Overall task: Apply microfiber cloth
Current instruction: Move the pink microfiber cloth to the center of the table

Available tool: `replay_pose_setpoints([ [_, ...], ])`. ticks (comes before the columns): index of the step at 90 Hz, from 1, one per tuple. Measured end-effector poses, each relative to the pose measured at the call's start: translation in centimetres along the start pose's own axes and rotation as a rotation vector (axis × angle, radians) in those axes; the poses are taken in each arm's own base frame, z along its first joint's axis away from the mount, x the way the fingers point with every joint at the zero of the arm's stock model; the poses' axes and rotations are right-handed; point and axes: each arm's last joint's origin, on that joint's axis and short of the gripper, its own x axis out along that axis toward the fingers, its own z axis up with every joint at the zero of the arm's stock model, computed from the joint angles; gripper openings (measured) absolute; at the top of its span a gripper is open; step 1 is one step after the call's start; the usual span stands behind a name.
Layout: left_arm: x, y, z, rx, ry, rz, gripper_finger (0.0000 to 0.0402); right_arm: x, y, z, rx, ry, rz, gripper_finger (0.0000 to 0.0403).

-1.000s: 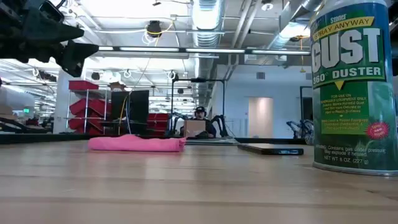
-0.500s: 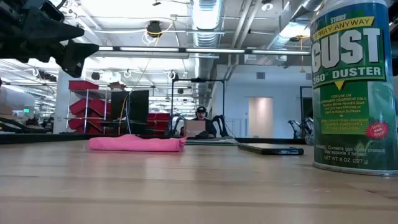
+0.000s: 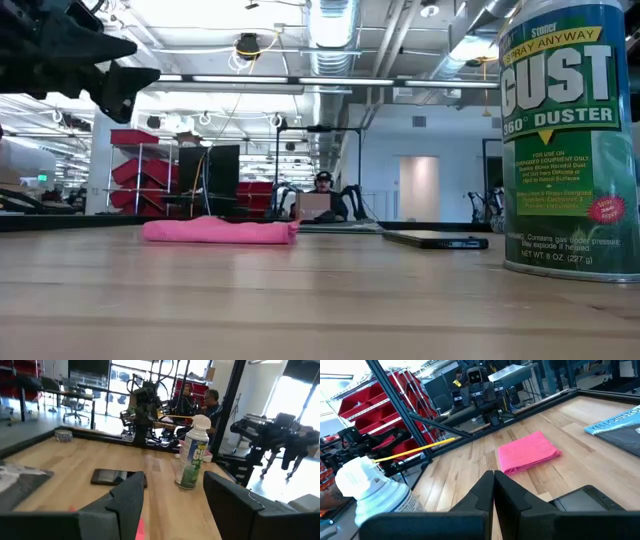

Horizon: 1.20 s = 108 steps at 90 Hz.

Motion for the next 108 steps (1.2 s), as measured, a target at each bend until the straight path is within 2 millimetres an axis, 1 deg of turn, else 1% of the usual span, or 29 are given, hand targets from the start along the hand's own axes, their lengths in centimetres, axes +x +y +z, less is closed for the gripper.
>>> replay_pose_setpoints([
  [9, 0.0, 0.0, -0.2, -0.024, 0.017, 0.004, 0.0187, 0.0, 0.0, 0.0, 0.000, 0.001, 0.000, 0.0000],
  [19, 0.0, 0.1, 0.0, 0.000, -0.003, 0.021, 0.0187, 0.0, 0.0, 0.0, 0.000, 0.000, 0.000, 0.0000],
  [29, 0.0, 0.3, 0.2, -0.027, -0.043, 0.124, 0.0186, 0.0, 0.0, 0.0, 0.000, 0.000, 0.000, 0.0000],
  [35, 0.0, 0.6, 0.2, -0.022, -0.042, 0.193, 0.0176, 0.0, 0.0, 0.0, 0.000, 0.000, 0.000, 0.0000],
  [42, 0.1, 0.6, 0.1, 0.027, -0.024, 0.224, 0.0144, 0.0, 0.0, 0.0, 0.000, 0.000, 0.000, 0.0000],
  [47, 0.2, 0.7, 0.0, 0.069, -0.008, 0.236, 0.0104, 0.0, 0.0, 0.0, 0.000, 0.000, 0.000, 0.0000],
  [53, 0.4, 0.7, 0.0, 0.110, -0.008, 0.262, 0.0040, 0.0, 0.0, 0.0, 0.000, 0.001, 0.000, 0.0000],
  [55, 0.5, 0.8, 0.1, 0.119, -0.015, 0.272, 0.0026, 0.0, 0.0, 0.0, 0.000, 0.001, 0.000, 0.0000],
  [58, 0.6, 0.8, 0.2, 0.121, -0.030, 0.285, 0.0015, 0.0, 0.0, 0.0, 0.000, 0.001, 0.000, 0.0000],
  [66, 0.8, 0.9, 0.3, 0.154, -0.036, 0.308, 0.0004, 0.0, 0.0, 0.0, 0.000, 0.000, 0.000, 0.0000],
  [80, 1.4, 0.7, 0.3, 0.245, -0.009, 0.214, 0.0000, 0.0, 0.0, 0.0, 0.000, 0.000, 0.000, 0.0000],
  [90, 1.9, 0.8, 0.4, 0.246, 0.024, 0.217, 0.0000, 0.0, 0.0, 0.0, 0.000, 0.000, 0.000, 0.0000],
  [98, 2.6, 0.7, 1.1, 0.246, 0.062, 0.223, 0.0000, 0.0, 0.0, 0.0, 0.000, 0.000, 0.000, 0.0000],
  [108, 3.9, 0.5, 2.4, 0.273, 0.141, 0.230, 0.0000, 0.0, 0.0, 0.0, 0.000, 0.000, 0.000, 0.0000],
])
